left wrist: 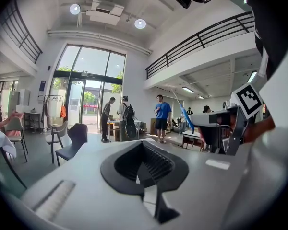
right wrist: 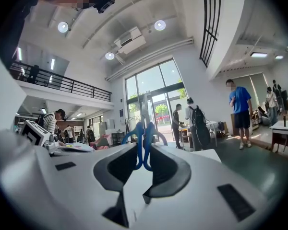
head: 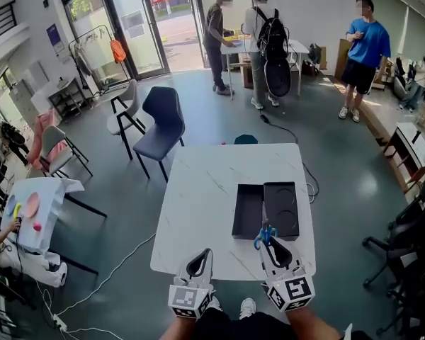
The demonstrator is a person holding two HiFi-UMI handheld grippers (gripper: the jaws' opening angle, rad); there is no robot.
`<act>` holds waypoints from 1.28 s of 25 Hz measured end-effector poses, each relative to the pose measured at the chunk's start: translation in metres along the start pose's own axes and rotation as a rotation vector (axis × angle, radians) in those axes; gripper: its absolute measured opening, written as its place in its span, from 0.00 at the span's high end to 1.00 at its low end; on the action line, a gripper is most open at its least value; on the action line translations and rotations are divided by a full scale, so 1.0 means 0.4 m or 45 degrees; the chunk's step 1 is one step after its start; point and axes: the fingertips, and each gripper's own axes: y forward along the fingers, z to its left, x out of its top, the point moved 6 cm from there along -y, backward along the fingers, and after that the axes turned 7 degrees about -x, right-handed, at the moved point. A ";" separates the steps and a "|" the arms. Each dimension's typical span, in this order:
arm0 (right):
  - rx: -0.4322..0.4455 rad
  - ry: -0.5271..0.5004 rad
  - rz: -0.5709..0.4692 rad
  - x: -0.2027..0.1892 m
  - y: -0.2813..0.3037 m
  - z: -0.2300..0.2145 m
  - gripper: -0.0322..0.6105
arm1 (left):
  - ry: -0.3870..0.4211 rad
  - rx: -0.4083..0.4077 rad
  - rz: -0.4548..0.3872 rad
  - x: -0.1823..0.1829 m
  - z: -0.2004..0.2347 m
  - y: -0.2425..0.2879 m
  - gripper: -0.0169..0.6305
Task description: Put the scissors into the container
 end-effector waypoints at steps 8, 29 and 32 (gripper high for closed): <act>-0.005 -0.033 0.007 0.000 0.096 0.004 0.82 | 0.005 -0.025 -0.003 0.013 0.091 0.062 0.96; -0.229 -0.023 0.087 -0.033 0.307 0.055 0.82 | 0.028 -0.294 0.055 -0.027 0.303 0.168 0.96; -0.268 -0.023 0.099 -0.041 0.325 0.069 0.82 | 0.021 -0.330 0.054 -0.030 0.332 0.173 0.96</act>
